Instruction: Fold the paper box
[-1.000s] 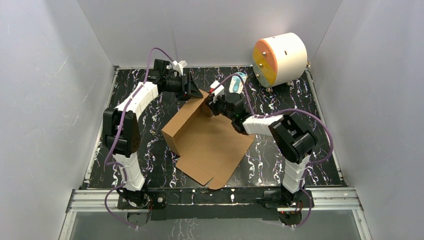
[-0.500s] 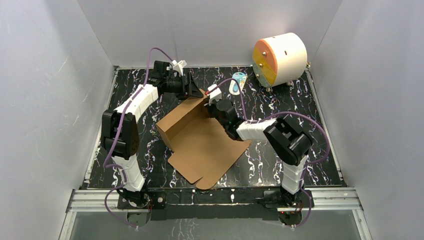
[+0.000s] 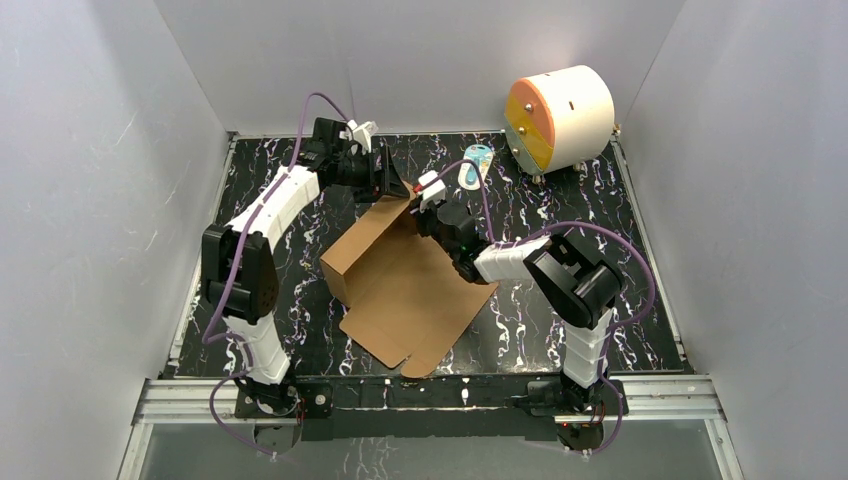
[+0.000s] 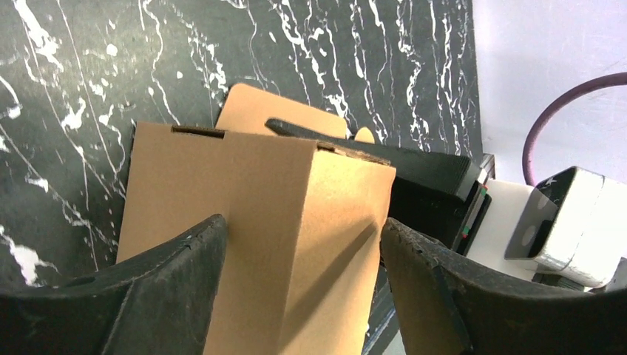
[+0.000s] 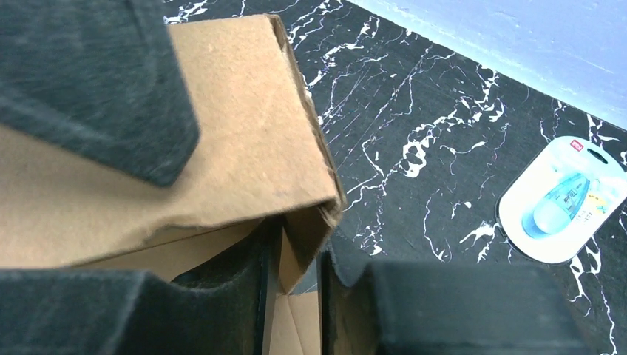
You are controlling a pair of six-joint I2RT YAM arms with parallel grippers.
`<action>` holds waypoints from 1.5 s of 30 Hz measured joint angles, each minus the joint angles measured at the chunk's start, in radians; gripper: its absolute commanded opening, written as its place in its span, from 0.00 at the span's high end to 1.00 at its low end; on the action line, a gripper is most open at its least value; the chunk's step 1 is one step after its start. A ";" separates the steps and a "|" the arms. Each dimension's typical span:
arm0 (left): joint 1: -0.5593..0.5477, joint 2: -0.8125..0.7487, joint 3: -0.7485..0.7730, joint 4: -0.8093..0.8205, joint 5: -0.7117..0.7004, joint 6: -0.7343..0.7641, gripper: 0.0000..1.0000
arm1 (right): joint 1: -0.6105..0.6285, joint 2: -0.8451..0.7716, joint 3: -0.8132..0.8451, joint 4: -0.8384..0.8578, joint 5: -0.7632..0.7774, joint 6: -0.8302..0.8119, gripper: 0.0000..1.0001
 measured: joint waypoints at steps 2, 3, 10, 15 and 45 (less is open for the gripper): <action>-0.010 -0.018 0.001 -0.037 -0.032 0.000 0.24 | -0.001 0.000 -0.003 0.002 -0.006 0.000 0.59; -0.015 -0.029 0.001 -0.056 -0.049 0.001 0.23 | -0.001 0.000 -0.010 0.008 -0.011 0.000 0.57; -0.028 -0.105 0.002 -0.131 -0.177 0.012 0.21 | -0.005 -0.005 -0.073 0.012 -0.030 0.001 0.38; -0.027 -0.146 0.014 -0.180 -0.279 0.031 0.20 | -0.005 -0.066 -0.107 0.001 -0.044 0.001 0.23; -0.046 -0.313 0.009 -0.212 -0.441 0.058 0.14 | -0.064 -0.101 -0.224 0.140 -0.159 -0.029 0.16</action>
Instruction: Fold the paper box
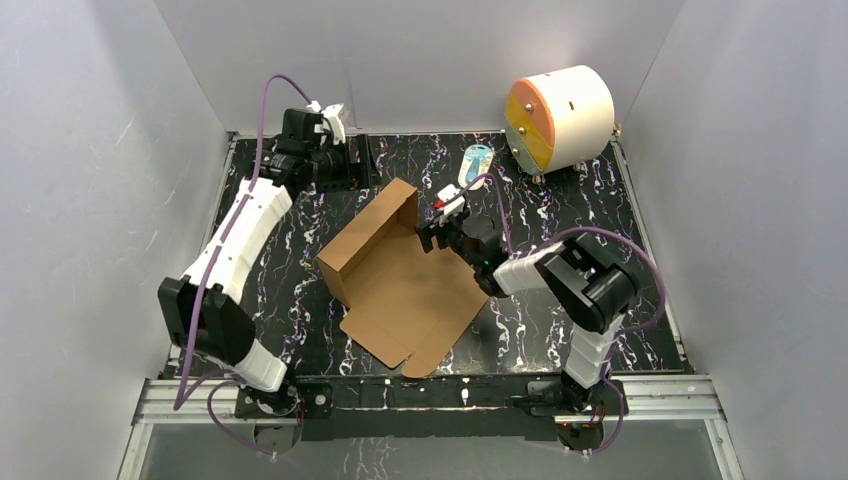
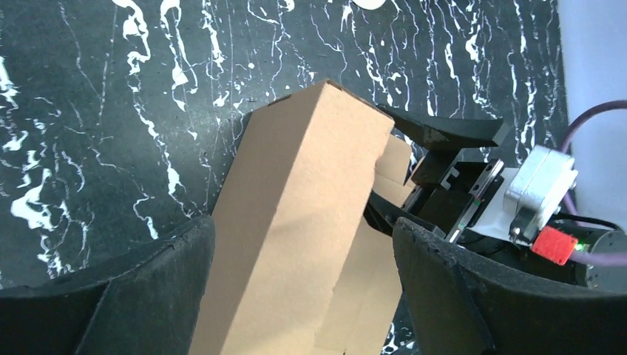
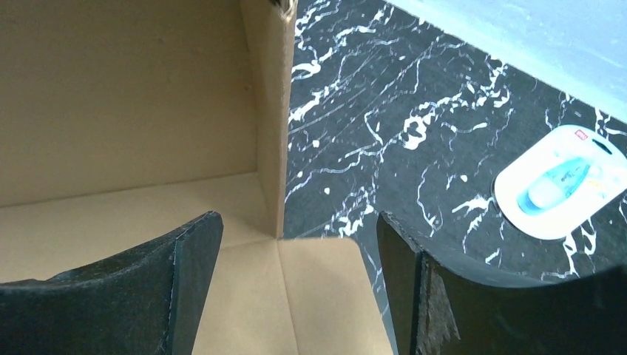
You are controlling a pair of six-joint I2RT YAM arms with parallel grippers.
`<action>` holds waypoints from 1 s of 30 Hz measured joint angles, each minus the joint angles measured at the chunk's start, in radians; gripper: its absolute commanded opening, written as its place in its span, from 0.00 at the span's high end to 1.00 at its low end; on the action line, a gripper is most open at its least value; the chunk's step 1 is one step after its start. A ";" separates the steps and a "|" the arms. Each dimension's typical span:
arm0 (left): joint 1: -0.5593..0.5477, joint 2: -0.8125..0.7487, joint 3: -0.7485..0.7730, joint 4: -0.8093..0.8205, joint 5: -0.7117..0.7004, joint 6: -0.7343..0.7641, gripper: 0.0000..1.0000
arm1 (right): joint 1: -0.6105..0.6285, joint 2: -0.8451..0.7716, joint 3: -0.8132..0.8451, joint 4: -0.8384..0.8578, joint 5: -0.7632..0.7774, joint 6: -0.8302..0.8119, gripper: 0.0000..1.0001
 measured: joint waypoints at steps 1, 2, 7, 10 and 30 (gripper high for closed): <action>0.021 0.019 0.003 0.008 0.024 -0.007 0.14 | 0.000 0.019 0.007 0.019 -0.002 -0.001 0.17; 0.037 0.039 0.009 0.014 0.052 -0.013 0.14 | -0.001 0.043 0.018 0.049 -0.002 -0.001 0.18; 0.070 0.135 0.039 0.057 0.174 -0.043 0.14 | -0.008 0.139 0.072 0.159 -0.002 0.000 0.23; 0.081 0.177 0.049 0.075 0.227 -0.057 0.14 | -0.011 0.173 0.095 0.206 -0.001 0.002 0.25; 0.095 0.307 0.068 0.173 0.430 -0.132 0.18 | -0.019 0.361 0.241 0.354 -0.029 0.040 0.58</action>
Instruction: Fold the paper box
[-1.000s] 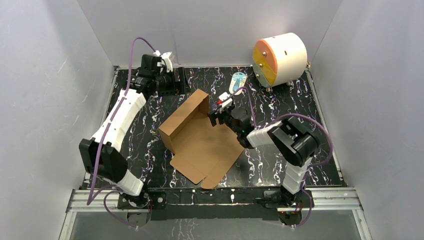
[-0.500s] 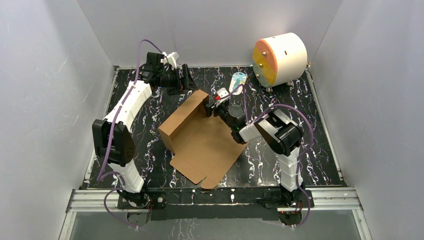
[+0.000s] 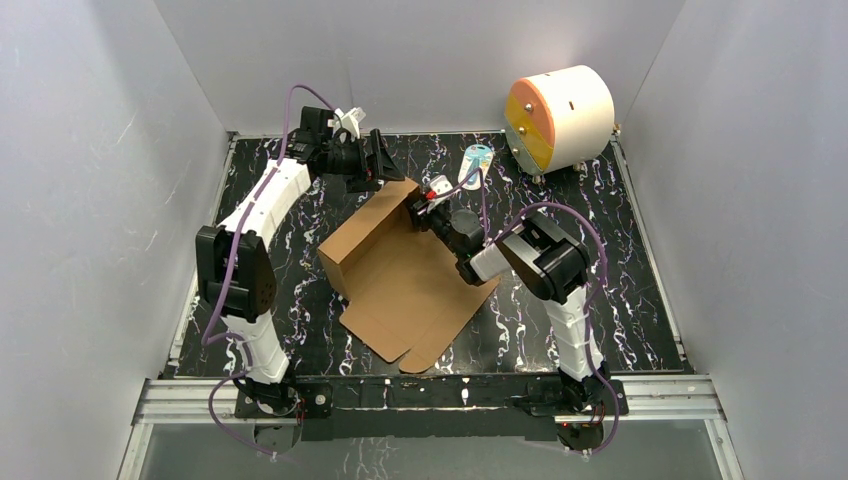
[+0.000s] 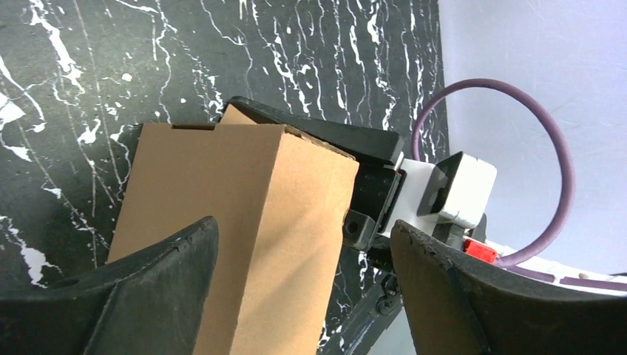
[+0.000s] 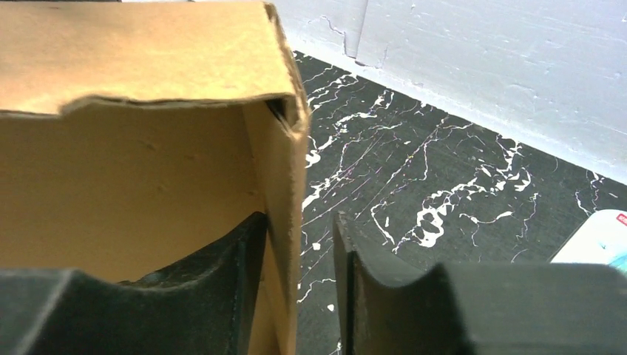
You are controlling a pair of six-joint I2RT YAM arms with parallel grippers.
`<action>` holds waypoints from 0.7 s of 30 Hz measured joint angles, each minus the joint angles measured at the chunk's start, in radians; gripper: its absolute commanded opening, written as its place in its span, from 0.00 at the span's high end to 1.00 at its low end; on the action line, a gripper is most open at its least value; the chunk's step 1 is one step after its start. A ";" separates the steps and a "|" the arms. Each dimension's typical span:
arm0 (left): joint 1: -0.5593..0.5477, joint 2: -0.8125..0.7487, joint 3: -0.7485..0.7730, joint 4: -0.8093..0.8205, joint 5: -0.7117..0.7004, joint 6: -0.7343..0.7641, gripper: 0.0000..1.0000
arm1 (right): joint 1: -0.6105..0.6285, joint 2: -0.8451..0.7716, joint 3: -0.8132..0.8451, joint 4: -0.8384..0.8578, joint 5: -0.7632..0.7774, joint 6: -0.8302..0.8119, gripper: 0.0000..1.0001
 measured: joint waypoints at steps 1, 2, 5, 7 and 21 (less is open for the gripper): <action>0.000 0.002 0.000 0.006 0.010 -0.005 0.19 | 0.000 0.002 0.003 0.001 0.000 0.002 0.61; 0.000 0.003 0.000 0.010 0.019 -0.009 0.19 | 0.000 0.005 0.007 0.002 0.001 0.001 0.63; 0.000 0.003 -0.007 0.035 0.053 -0.026 0.20 | 0.000 0.009 0.018 0.005 0.006 0.001 0.67; 0.000 0.003 -0.018 0.053 0.072 -0.036 0.20 | 0.000 0.011 0.023 0.006 0.013 0.001 0.69; 0.016 -0.032 -0.144 0.168 0.114 -0.101 0.21 | 0.015 0.030 0.065 0.002 0.124 0.005 0.71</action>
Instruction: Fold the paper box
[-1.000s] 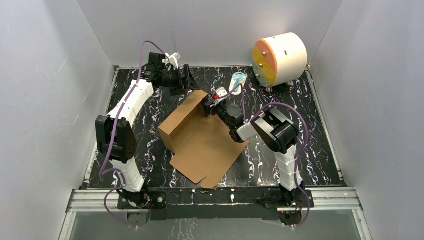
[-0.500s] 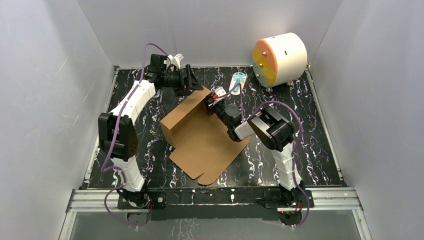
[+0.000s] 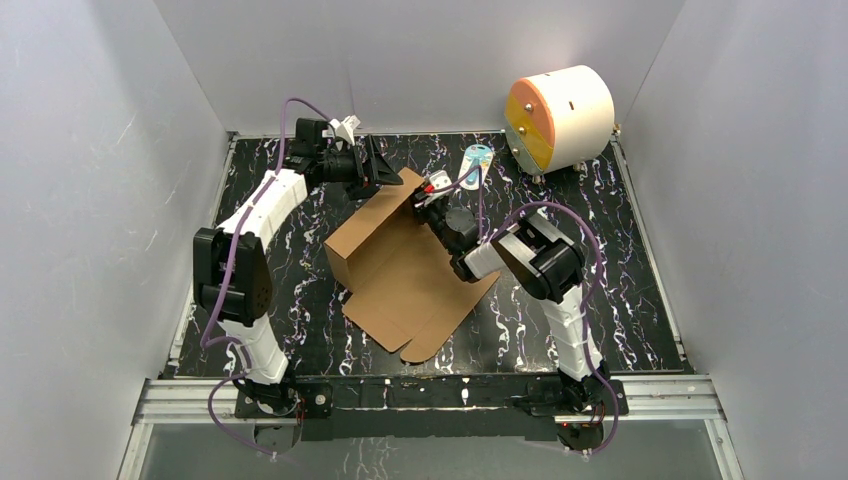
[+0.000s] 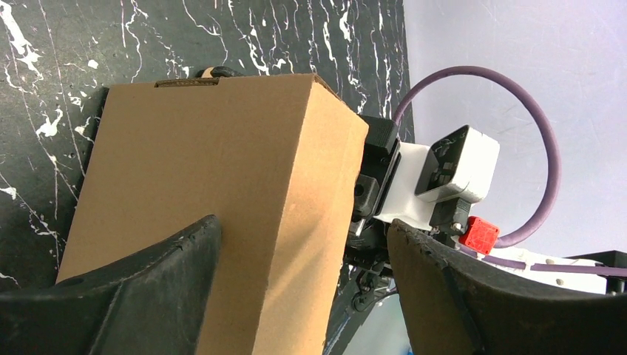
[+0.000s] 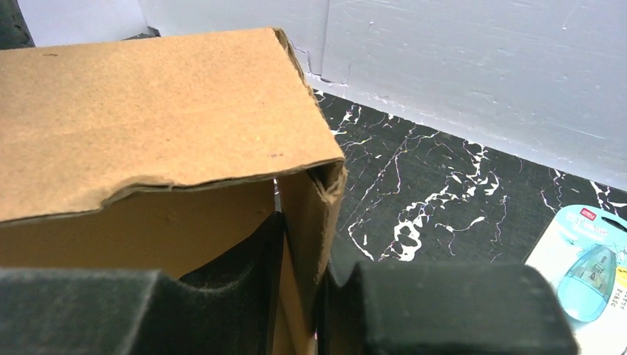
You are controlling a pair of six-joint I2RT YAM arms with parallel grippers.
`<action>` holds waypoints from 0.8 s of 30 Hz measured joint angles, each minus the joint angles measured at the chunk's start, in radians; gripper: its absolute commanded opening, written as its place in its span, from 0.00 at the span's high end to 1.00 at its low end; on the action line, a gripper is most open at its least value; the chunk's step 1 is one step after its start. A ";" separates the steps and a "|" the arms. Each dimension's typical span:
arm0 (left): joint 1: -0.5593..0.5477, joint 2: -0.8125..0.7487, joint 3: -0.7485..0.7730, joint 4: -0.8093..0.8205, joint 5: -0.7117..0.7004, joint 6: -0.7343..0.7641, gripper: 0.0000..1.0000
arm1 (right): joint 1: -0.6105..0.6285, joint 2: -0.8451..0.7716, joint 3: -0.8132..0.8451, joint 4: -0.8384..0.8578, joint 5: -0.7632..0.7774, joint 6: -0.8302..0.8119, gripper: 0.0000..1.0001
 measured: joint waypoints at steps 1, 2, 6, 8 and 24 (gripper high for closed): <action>0.001 -0.001 0.000 0.002 0.000 -0.002 0.21 | 0.001 0.001 0.002 0.001 0.002 0.000 0.69; 0.002 -0.002 -0.001 0.003 0.000 -0.004 0.21 | 0.001 0.001 0.002 0.003 0.005 0.000 0.67; 0.000 -0.002 -0.001 0.003 0.009 -0.016 0.19 | 0.001 0.005 0.002 0.003 0.002 0.003 0.61; -0.002 -0.003 -0.001 -0.001 0.007 -0.019 0.18 | 0.001 0.006 0.002 0.003 -0.007 0.005 0.59; -0.004 -0.066 0.096 -0.175 -0.216 0.080 0.16 | -0.001 -0.054 -0.087 0.000 -0.052 0.018 0.39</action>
